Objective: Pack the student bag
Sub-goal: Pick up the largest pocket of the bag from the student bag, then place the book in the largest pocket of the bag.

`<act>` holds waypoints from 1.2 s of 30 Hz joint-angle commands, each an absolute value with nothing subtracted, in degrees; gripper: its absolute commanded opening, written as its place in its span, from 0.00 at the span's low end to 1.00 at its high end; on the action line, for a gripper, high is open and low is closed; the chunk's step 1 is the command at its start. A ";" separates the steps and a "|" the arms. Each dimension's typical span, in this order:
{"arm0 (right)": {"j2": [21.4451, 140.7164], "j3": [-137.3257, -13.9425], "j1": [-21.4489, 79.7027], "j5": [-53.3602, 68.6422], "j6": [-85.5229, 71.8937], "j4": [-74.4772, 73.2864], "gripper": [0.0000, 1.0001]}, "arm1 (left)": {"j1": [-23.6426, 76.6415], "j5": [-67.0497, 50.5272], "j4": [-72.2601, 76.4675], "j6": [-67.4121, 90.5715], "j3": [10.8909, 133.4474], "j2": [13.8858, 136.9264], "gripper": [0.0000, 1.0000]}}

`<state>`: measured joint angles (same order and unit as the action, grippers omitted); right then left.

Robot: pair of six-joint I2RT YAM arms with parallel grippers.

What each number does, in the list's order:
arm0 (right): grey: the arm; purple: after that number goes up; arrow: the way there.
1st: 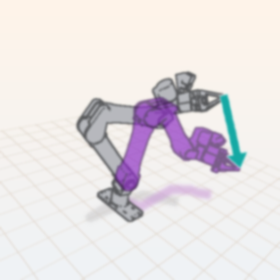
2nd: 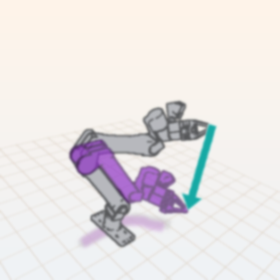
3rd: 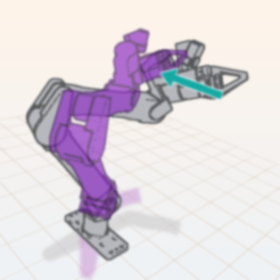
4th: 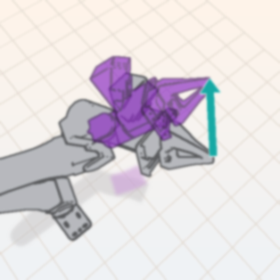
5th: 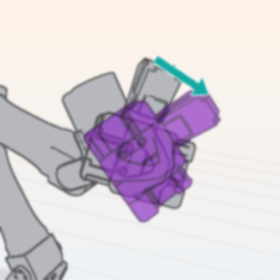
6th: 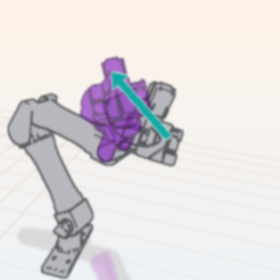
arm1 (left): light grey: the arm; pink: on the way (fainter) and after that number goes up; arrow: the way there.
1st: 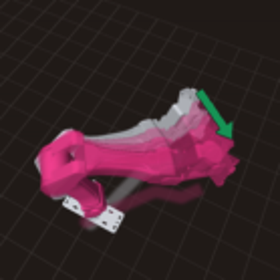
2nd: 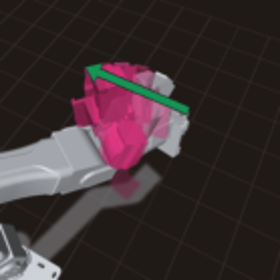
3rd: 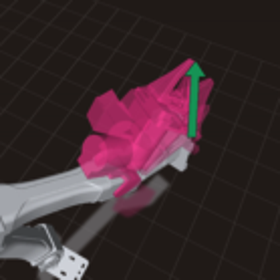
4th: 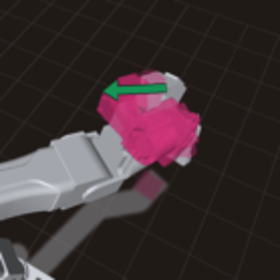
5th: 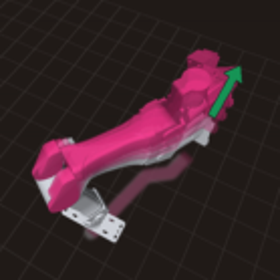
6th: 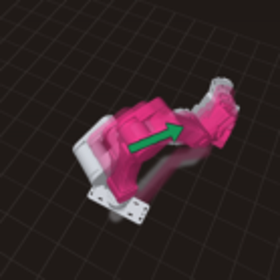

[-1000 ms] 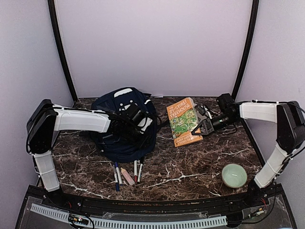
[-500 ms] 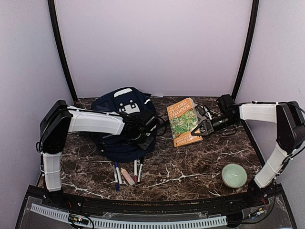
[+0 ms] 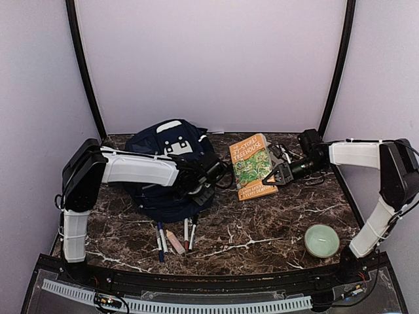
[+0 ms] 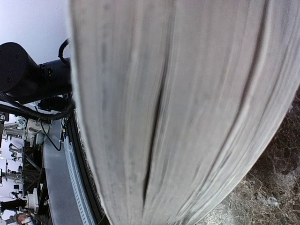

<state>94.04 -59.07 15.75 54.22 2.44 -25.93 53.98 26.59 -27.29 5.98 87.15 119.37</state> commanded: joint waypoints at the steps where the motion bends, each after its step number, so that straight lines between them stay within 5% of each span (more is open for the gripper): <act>1: 92.27 -58.95 15.60 55.89 1.99 -21.60 0.00 | 53.17 30.84 -29.77 5.36 89.69 118.29 0.01; 36: 113.81 -80.66 32.72 71.94 -6.44 -33.89 0.00 | 48.34 30.73 -23.45 -7.51 100.19 101.39 0.00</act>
<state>111.90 -75.96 31.22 66.96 -8.05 -33.91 49.28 29.98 -29.19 -6.94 97.56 107.74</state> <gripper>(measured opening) 0.191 0.060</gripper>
